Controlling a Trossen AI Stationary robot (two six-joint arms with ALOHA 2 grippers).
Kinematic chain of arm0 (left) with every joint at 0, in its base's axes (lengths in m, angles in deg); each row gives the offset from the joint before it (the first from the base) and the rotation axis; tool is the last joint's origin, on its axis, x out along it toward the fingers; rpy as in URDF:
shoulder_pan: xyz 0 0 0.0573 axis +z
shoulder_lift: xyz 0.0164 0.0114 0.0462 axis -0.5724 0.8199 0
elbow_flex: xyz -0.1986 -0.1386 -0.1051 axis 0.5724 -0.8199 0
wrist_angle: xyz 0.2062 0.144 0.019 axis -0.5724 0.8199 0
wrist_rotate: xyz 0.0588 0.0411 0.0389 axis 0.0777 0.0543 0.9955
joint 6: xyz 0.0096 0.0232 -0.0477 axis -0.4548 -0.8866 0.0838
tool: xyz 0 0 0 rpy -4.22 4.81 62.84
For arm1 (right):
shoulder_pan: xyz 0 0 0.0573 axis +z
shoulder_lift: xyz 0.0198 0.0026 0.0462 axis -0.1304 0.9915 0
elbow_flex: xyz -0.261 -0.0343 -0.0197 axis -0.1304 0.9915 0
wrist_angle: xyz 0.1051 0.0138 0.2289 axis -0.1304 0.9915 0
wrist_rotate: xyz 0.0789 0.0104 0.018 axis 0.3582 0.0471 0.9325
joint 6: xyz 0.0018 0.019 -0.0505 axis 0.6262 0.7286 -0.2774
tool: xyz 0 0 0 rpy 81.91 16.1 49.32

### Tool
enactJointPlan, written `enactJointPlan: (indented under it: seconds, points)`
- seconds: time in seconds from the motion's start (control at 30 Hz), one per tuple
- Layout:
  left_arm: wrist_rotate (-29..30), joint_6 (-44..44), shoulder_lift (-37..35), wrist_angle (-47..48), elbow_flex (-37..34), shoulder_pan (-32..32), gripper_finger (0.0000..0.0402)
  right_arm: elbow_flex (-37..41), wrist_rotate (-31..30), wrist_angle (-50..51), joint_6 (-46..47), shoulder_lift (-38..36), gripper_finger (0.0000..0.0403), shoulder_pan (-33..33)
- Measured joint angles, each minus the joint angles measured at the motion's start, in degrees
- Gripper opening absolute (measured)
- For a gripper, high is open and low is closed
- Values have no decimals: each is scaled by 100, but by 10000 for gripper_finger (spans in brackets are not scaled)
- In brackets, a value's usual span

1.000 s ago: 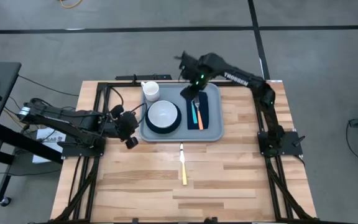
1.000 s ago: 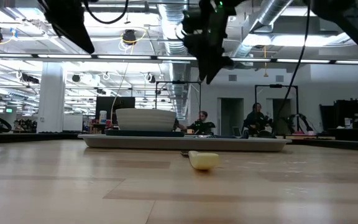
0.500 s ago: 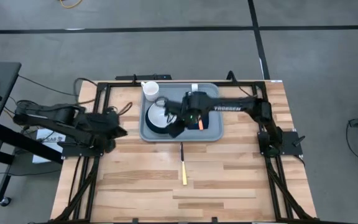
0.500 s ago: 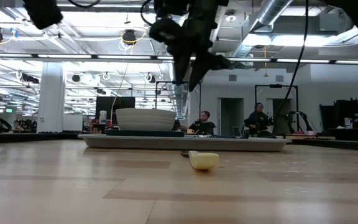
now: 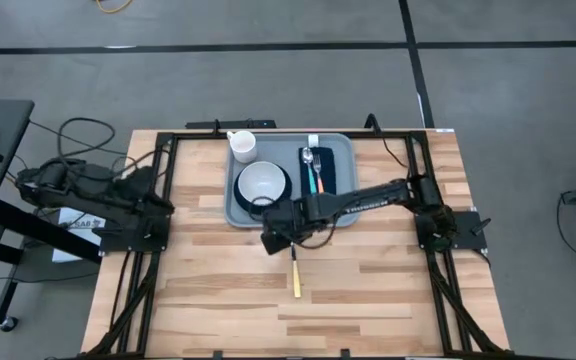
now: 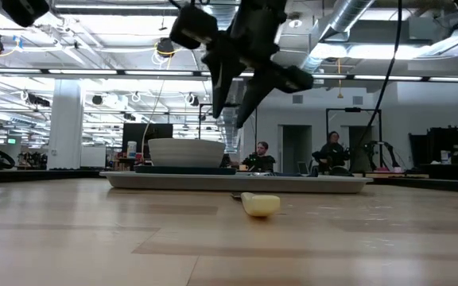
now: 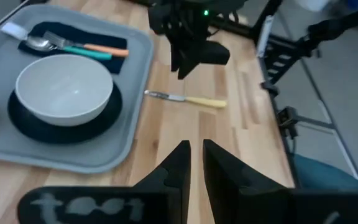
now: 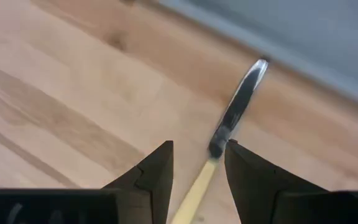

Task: Set up tray
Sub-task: Put the yellow knife on the dark blue napkin to the right of the orange fork

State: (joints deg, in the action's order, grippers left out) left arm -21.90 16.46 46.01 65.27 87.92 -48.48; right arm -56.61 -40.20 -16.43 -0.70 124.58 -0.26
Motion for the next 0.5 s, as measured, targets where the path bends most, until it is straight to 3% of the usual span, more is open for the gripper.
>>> enactJointPlan:
  seconds: [0.23, 0.5]
  points:
    - [-340, -403, -213, 129, 0, 0, 29, 1, -68, -59, 904, 402, 134, 462]
    - [-529, -748, -183, 75, 0, 0, 29, -9, 168, -230, 1230, 826, 133, 613]
